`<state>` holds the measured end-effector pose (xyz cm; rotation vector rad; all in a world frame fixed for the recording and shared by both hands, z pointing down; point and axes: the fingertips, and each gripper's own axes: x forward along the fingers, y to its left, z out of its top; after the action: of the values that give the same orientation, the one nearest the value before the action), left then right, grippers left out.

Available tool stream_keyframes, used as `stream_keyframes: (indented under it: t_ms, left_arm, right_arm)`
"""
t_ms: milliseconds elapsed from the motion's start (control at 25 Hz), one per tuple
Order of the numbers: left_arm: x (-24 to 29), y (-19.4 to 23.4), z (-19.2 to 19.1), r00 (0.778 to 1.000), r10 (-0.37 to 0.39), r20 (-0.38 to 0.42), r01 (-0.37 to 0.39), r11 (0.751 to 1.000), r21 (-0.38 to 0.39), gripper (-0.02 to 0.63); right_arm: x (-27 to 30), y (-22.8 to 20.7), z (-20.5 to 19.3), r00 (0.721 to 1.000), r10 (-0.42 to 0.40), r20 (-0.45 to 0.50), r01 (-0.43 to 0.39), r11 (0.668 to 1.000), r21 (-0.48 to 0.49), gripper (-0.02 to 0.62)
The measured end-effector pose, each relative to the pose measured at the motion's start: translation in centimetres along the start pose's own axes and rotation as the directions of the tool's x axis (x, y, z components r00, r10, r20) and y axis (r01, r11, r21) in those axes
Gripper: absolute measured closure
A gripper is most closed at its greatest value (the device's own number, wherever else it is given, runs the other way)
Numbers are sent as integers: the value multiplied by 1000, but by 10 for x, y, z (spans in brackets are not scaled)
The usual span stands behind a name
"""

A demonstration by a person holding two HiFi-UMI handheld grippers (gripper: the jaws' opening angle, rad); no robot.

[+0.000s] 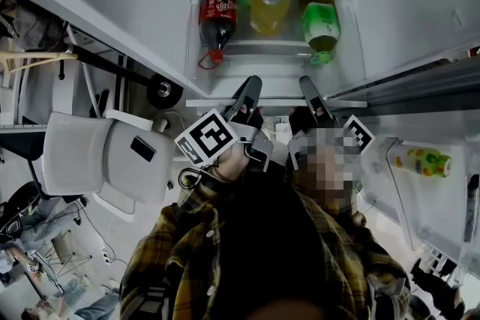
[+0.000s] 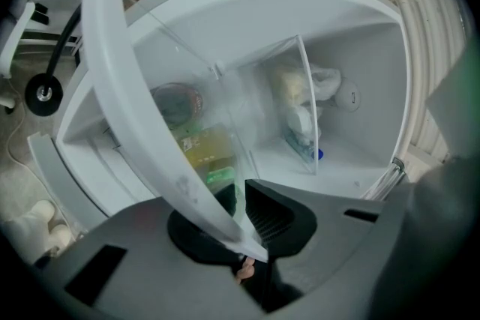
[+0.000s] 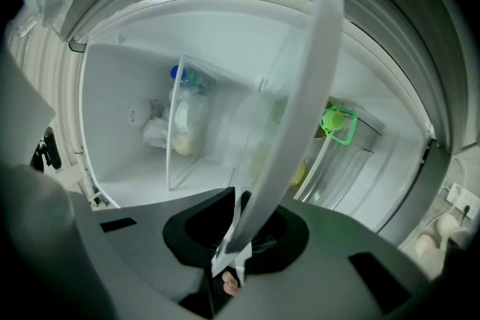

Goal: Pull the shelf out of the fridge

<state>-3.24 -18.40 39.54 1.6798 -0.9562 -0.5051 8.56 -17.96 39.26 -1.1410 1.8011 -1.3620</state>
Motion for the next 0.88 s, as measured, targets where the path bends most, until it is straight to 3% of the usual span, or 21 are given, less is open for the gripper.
stream_keyframes:
  t_ms: [880]
  left_arm:
    - [-1, 0, 1, 1000, 2, 5, -2, 1000, -19, 554]
  right_arm:
    - [1, 1, -1, 1000, -1, -7, 1, 1000, 10, 548]
